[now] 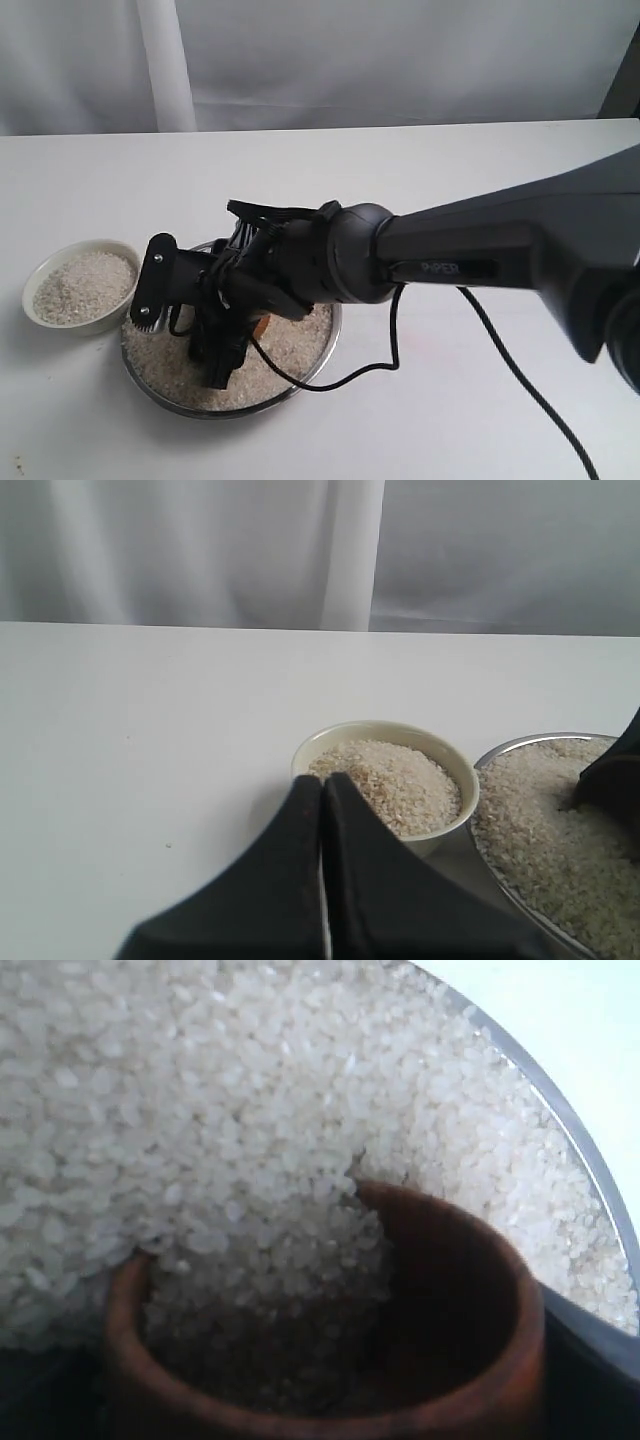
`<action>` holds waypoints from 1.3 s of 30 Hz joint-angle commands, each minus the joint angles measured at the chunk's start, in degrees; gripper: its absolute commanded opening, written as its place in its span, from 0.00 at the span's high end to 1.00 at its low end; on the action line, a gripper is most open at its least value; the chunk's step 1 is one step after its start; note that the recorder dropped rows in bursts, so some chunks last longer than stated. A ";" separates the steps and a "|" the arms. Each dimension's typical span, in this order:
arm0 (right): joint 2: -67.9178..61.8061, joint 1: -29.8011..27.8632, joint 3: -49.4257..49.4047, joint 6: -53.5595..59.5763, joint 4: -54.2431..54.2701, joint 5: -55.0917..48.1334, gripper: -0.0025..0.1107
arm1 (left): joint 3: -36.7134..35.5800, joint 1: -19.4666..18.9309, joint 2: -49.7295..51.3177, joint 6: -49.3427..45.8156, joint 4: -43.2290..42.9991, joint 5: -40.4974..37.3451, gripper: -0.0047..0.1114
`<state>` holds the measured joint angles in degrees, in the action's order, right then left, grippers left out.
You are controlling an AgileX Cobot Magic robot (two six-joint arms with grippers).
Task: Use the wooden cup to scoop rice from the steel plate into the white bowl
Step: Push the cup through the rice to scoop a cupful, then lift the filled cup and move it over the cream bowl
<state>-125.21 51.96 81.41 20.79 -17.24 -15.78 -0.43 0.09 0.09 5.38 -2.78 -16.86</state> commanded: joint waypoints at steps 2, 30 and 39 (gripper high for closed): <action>1.13 -0.80 -3.41 -1.39 2.24 6.69 0.98 | 0.43 0.17 -0.09 0.14 0.26 0.57 0.96; 11.27 -2.30 -9.68 -4.61 4.81 17.98 0.98 | 0.43 0.17 -0.09 0.14 0.26 0.57 0.96; 11.27 -2.30 -9.57 -3.89 4.38 18.29 0.98 | 0.43 0.17 -0.09 0.14 0.26 0.57 0.96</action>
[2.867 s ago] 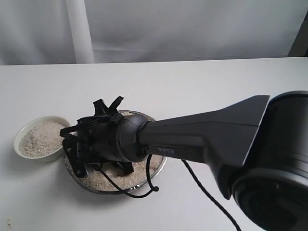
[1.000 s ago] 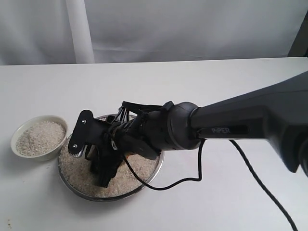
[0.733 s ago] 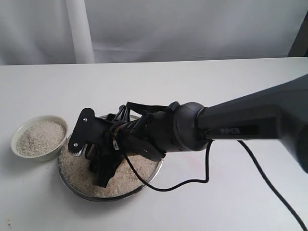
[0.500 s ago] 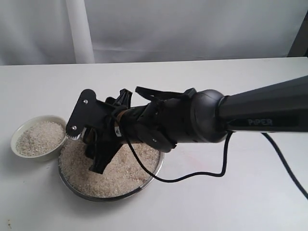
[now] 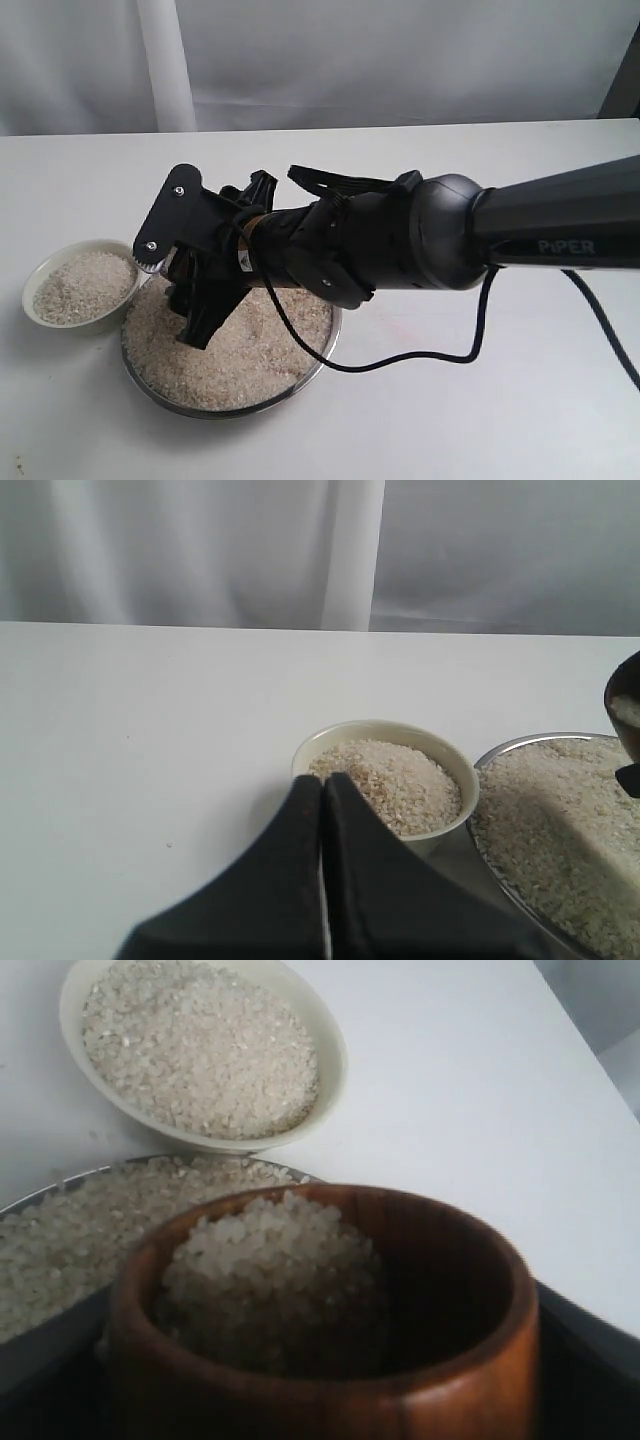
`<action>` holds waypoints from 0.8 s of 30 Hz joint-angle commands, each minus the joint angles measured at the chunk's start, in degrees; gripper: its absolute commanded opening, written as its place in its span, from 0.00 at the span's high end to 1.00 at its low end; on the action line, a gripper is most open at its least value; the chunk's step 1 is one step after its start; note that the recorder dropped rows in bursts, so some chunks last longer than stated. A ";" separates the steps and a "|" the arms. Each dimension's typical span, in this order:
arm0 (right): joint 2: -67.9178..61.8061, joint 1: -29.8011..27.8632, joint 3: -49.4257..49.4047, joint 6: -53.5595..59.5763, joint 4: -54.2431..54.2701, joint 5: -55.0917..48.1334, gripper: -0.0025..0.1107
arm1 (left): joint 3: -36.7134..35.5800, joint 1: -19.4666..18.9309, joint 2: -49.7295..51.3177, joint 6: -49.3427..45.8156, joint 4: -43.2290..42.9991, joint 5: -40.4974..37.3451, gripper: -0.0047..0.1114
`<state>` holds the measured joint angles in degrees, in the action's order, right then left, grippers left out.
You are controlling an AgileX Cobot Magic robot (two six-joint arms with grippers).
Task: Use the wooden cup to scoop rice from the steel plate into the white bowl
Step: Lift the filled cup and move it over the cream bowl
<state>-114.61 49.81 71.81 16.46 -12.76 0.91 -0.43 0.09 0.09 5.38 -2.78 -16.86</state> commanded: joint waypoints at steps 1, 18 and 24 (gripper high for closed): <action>0.67 -0.16 0.32 1.20 -0.09 1.62 0.98 | 0.43 0.17 -0.09 0.14 0.26 0.57 0.96; -7.87 4.48 29.87 2.35 -7.52 -20.35 0.98 | 0.43 0.17 -0.09 0.14 0.26 0.57 0.96; -14.66 6.85 43.15 2.35 -14.84 -28.59 0.98 | 0.43 0.17 -0.09 0.14 0.26 0.57 0.96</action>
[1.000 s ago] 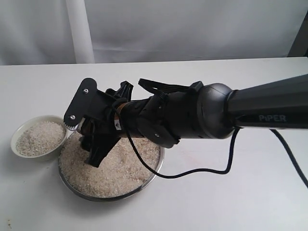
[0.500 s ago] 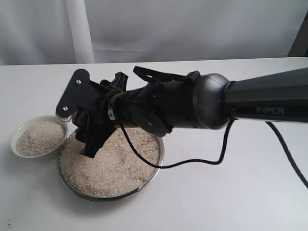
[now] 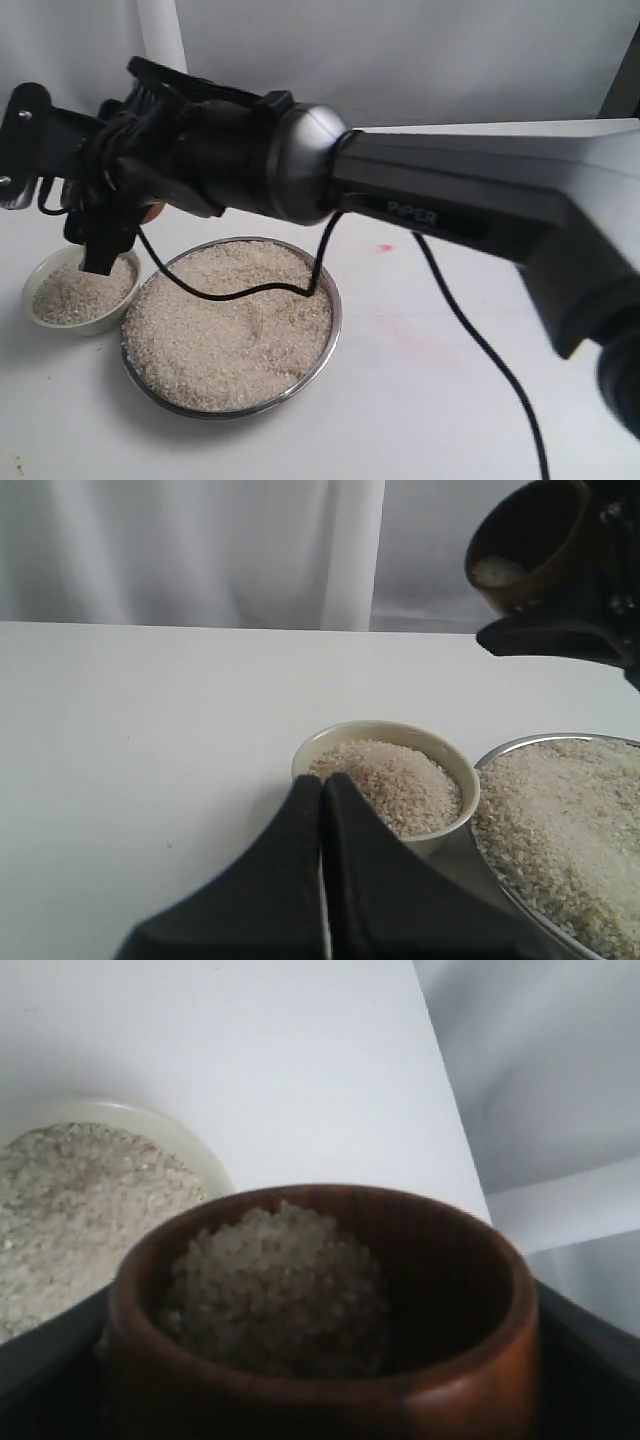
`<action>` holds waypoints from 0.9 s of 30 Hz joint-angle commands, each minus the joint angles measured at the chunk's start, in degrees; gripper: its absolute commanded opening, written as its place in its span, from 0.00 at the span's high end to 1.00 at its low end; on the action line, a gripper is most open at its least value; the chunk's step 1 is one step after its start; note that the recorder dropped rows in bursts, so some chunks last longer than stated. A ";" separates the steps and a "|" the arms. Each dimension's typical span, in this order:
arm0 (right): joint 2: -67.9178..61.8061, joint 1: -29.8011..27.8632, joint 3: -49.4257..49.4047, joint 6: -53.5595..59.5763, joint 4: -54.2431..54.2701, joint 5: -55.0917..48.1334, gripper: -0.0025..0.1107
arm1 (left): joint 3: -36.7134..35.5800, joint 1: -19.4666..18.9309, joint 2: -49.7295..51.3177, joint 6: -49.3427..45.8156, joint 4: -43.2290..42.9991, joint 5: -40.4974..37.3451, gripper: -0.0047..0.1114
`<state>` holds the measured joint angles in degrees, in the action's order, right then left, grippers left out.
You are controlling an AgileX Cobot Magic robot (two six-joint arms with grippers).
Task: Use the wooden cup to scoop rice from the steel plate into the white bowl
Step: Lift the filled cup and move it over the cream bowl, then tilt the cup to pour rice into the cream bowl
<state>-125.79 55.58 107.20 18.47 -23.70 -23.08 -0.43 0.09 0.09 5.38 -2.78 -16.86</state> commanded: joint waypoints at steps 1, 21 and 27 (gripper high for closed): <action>-5.27 1.08 10.94 0.49 -4.24 -6.53 0.98 | 0.43 0.17 -0.09 0.14 0.26 0.57 0.96; -20.15 5.84 22.84 10.34 -33.60 -14.39 0.98 | 0.43 0.17 -0.09 0.14 0.26 0.57 0.96; -20.58 6.53 22.84 10.34 -37.86 -13.24 0.98 | 0.43 0.17 -0.09 0.14 0.26 0.57 0.96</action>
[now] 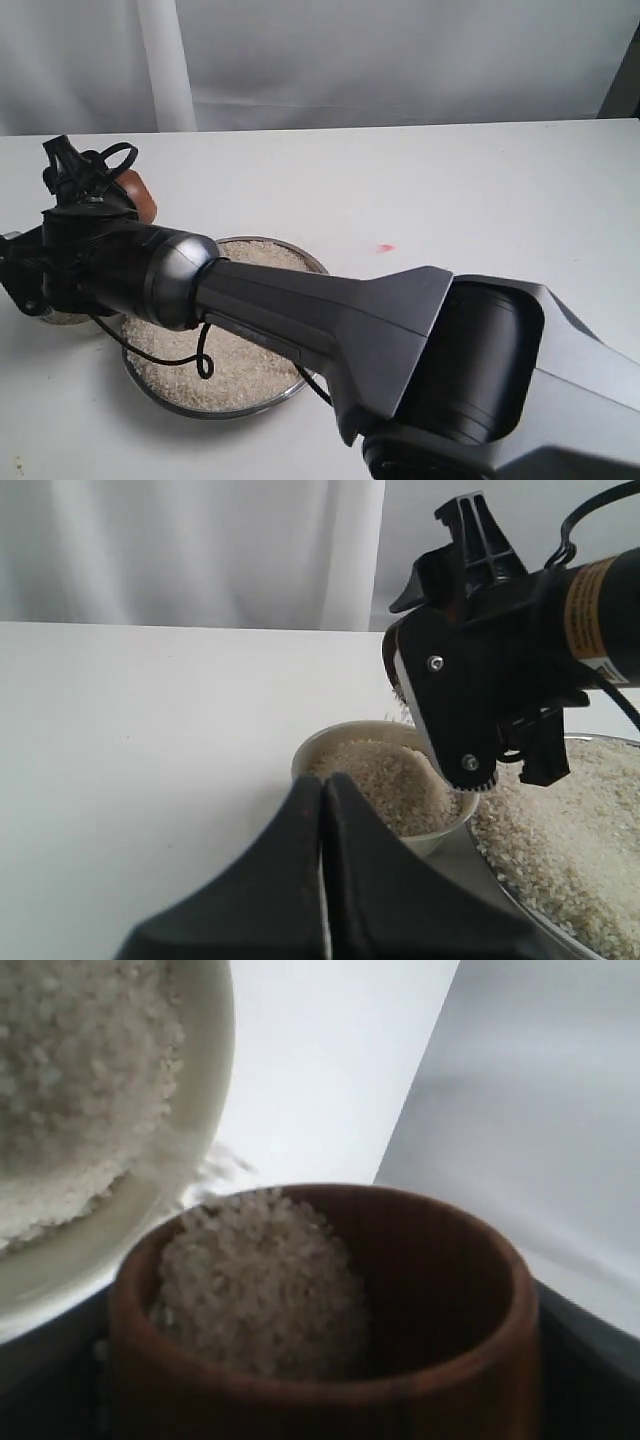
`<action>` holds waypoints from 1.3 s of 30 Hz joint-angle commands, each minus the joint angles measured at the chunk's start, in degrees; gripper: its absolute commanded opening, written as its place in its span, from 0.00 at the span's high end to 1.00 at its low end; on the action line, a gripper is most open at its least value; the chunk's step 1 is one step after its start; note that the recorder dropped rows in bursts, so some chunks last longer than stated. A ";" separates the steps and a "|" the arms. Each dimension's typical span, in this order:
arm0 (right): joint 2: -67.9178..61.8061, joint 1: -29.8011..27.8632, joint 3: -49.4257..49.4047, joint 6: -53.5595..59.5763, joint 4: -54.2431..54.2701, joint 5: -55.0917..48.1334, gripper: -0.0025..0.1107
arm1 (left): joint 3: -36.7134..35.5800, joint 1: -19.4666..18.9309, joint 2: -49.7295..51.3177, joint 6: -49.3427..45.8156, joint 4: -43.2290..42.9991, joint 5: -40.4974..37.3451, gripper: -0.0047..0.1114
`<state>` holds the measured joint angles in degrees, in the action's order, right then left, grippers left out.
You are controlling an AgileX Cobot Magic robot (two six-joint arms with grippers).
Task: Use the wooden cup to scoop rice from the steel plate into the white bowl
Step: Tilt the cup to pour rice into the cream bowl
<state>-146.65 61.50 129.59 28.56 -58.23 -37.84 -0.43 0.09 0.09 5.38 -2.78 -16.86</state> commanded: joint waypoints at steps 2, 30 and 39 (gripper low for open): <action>0.29 0.71 0.45 0.25 -3.99 1.75 0.98 | 0.43 0.17 -0.09 0.14 0.26 0.57 0.96; 0.29 1.89 0.45 20.02 -7.37 2.28 0.98 | 0.43 0.17 -0.09 0.14 0.26 0.57 0.96; 0.29 1.89 0.45 20.72 -12.25 2.40 0.98 | 0.43 0.17 -0.09 0.14 0.26 0.57 0.96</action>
<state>-146.65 63.31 129.59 48.78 -67.71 -35.86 -0.43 0.09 0.09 5.38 -2.78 -16.86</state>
